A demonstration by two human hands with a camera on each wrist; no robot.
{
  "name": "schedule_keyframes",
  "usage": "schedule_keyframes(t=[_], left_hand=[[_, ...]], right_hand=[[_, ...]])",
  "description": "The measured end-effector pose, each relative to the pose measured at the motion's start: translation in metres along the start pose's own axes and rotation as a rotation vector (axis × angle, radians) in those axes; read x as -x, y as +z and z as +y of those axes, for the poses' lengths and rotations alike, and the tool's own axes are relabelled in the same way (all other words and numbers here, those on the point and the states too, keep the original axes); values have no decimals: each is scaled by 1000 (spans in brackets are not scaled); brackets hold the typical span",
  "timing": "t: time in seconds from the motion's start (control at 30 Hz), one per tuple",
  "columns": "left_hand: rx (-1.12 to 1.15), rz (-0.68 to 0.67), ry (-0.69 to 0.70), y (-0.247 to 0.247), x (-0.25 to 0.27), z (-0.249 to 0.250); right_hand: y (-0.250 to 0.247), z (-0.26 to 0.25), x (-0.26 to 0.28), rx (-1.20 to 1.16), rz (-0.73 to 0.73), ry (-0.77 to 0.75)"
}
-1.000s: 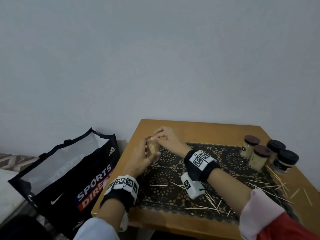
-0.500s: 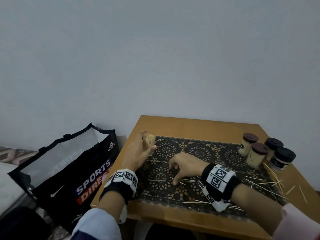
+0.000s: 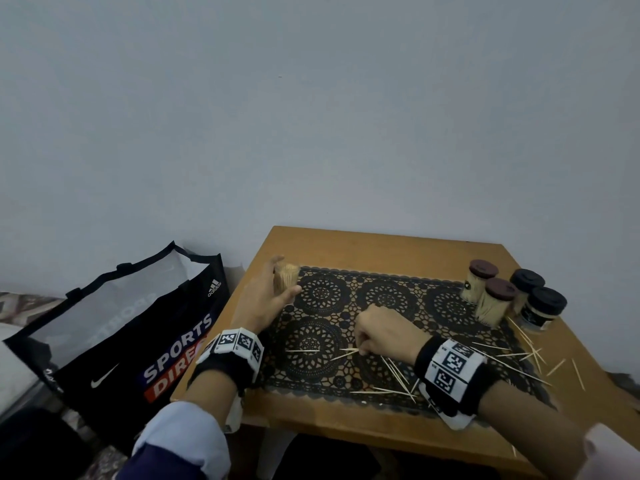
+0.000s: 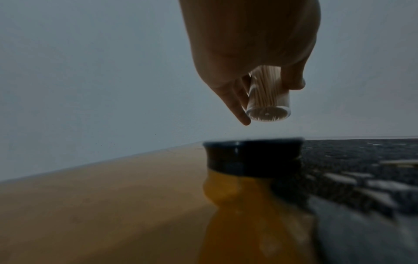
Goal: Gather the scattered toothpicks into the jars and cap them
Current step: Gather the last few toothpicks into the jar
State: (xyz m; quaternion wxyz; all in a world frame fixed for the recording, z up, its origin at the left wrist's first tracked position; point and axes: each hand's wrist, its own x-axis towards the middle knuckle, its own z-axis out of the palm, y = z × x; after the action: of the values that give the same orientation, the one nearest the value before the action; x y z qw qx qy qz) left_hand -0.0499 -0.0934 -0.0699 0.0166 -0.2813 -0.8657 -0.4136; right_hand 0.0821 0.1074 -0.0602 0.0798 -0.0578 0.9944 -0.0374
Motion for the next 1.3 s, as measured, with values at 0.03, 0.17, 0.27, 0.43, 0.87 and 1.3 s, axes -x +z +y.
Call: schedule_keyframes(t=[0.03, 0.17, 0.27, 0.43, 0.87, 1.3], left_hand=[[-2, 0, -3, 0, 0, -1], [-6, 7, -13, -1, 0, -1], [-23, -12, 7, 0, 1, 1], [-149, -109, 100, 1, 0, 3], [-36, -224, 185, 13, -6, -11], [-80, 58, 142, 6, -9, -21]], right_hand=[[-2, 0, 1, 5, -6, -3], [1, 0, 0, 45, -84, -17], [0, 1, 1, 91, -78, -25], [-27, 10, -13, -274, 241, 99], [-74, -54, -60, 199, 247, -93], [-17, -54, -56, -146, 89, -157]])
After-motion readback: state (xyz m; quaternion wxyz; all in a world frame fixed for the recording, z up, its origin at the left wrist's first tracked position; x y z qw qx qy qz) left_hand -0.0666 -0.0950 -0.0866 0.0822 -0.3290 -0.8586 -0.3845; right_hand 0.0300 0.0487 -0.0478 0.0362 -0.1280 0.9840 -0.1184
